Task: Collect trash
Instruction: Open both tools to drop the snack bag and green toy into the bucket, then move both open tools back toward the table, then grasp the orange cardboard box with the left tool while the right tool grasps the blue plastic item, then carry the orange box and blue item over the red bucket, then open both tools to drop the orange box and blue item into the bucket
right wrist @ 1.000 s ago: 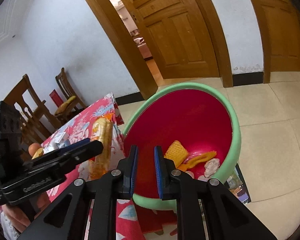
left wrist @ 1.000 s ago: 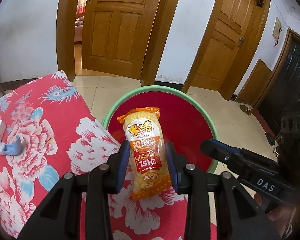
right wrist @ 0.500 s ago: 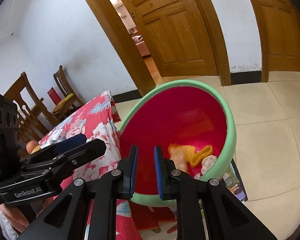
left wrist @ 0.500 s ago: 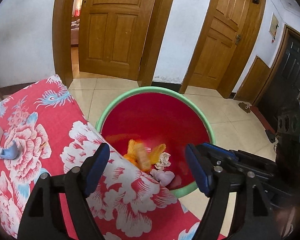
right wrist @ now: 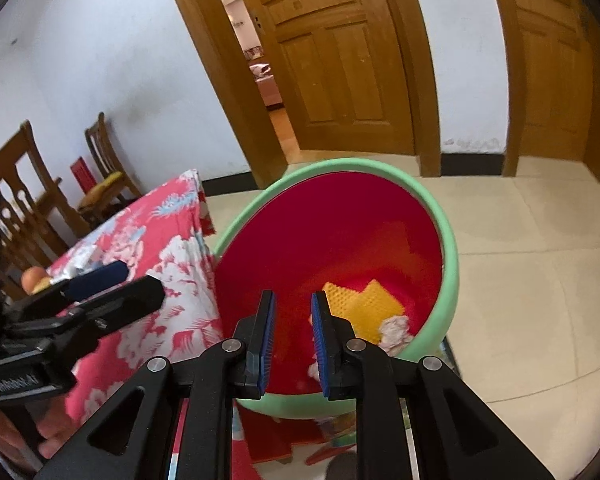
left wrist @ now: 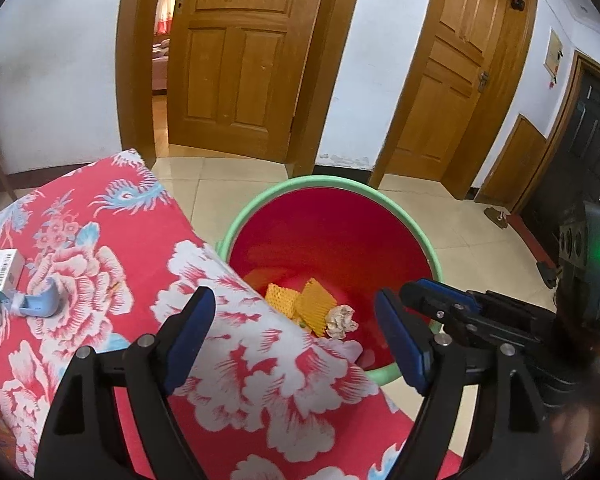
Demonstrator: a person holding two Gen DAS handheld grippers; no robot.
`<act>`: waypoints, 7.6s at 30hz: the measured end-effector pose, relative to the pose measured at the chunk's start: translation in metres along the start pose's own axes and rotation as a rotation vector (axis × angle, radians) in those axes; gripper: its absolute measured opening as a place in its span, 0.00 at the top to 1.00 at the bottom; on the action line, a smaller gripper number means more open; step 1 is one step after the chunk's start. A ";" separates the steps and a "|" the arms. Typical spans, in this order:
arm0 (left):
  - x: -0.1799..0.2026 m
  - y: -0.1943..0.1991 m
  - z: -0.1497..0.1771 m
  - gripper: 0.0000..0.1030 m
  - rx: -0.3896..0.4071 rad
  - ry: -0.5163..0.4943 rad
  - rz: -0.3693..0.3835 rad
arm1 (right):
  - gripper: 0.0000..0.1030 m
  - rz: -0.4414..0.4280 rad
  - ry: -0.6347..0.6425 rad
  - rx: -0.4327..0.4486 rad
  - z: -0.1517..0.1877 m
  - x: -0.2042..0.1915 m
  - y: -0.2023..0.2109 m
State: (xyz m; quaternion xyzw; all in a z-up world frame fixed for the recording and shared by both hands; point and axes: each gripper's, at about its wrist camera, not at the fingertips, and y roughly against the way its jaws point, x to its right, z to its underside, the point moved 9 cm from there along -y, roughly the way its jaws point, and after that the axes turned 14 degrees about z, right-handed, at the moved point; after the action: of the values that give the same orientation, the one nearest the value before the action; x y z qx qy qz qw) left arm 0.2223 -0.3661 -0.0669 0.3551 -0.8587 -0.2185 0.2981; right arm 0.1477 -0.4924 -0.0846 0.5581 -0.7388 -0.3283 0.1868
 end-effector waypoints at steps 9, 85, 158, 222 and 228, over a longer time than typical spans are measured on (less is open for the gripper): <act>-0.020 0.027 0.000 0.21 0.028 0.012 -0.031 | 0.75 0.008 0.004 0.011 -0.003 -0.008 -0.001; -0.194 0.207 0.056 0.45 0.160 0.180 -0.206 | 0.00 -0.223 0.292 -0.073 0.029 -0.245 -0.022; -0.059 0.052 -0.004 0.45 0.091 0.059 -0.058 | 0.93 -0.136 0.084 0.097 -0.025 -0.095 0.001; 0.006 -0.032 -0.019 0.06 0.023 -0.016 0.067 | 0.18 0.076 -0.116 0.095 -0.031 0.033 -0.016; 0.004 -0.022 -0.025 0.06 0.040 -0.025 0.052 | 0.18 0.079 -0.106 0.125 -0.036 0.030 -0.008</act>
State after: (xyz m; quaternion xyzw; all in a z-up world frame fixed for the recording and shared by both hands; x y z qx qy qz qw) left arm 0.2473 -0.3878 -0.0603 0.3360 -0.8754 -0.1979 0.2858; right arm 0.1669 -0.5320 -0.0673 0.5209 -0.7881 -0.3031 0.1251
